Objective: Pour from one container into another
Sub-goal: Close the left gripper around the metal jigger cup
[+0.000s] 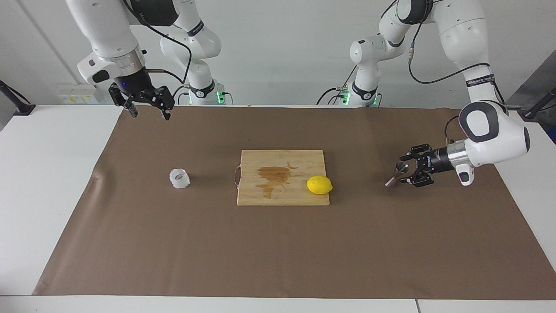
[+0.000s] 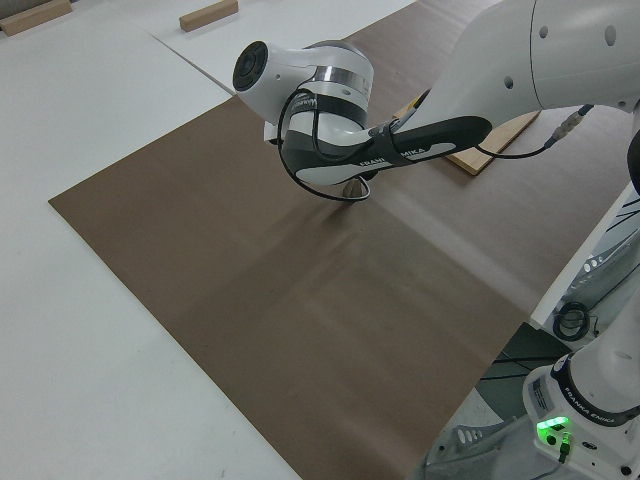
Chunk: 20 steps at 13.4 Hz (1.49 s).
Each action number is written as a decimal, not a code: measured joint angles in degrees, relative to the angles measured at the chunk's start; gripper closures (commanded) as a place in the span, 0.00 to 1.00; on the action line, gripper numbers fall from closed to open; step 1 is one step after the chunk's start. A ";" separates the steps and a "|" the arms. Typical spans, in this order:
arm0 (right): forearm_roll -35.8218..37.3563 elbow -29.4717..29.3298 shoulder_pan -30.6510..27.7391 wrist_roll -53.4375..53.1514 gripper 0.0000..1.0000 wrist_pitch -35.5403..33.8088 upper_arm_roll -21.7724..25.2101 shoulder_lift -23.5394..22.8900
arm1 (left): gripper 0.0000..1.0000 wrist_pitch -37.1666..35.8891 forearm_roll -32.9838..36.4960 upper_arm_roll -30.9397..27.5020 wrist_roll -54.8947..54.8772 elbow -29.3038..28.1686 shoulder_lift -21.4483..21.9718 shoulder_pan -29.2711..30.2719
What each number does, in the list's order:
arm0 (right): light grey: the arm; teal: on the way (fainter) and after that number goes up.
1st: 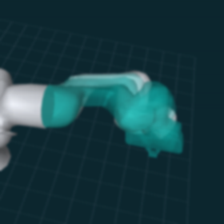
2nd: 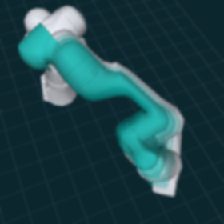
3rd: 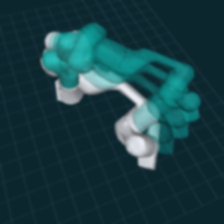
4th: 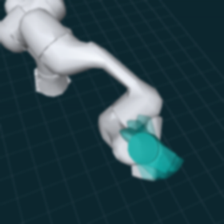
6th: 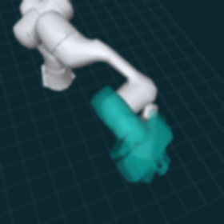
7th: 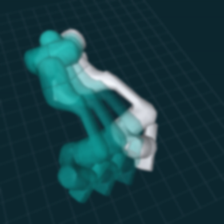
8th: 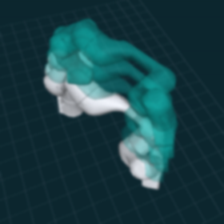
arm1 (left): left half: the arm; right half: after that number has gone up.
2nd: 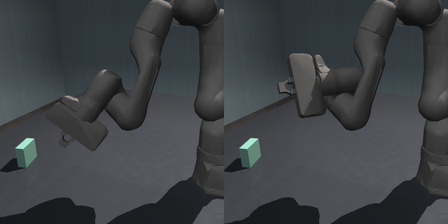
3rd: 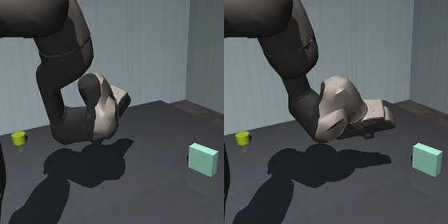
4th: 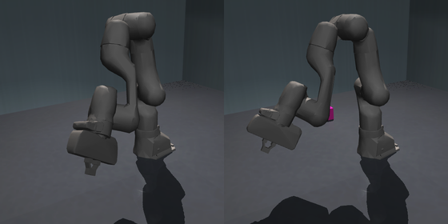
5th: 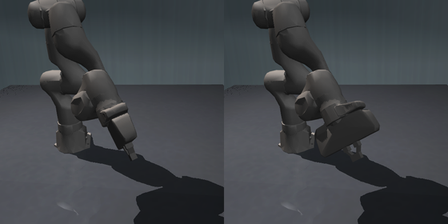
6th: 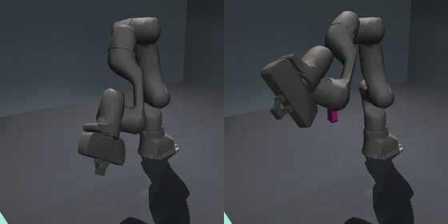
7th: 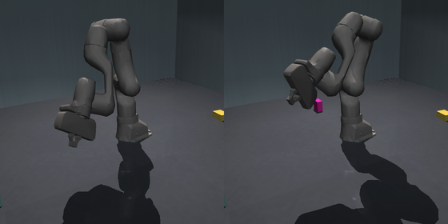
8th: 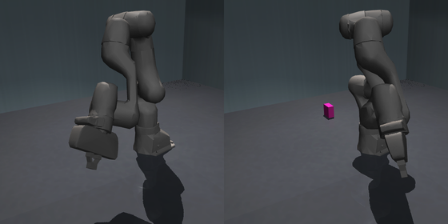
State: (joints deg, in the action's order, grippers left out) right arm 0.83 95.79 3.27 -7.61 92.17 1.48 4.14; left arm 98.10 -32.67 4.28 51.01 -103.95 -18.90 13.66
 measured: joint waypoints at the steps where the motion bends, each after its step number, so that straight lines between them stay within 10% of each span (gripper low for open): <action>1: 0.00 0.00 0.00 0.00 0.00 0.00 0.00 0.00 | 0.17 -0.06 0.01 0.00 0.00 0.00 0.05 0.00; 16: 0.00 0.00 0.00 0.00 0.00 0.00 0.00 0.00 | 0.64 -0.30 0.07 -0.01 0.12 -0.02 0.26 0.00; 20: 0.00 0.00 0.00 0.00 0.00 0.00 0.00 0.00 | 0.98 -0.39 0.21 0.00 0.13 0.23 0.38 0.00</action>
State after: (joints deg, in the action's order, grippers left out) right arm 0.83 95.80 3.27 -7.61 92.17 1.48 4.14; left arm 97.71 -32.46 4.27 51.14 -103.72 -18.52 13.65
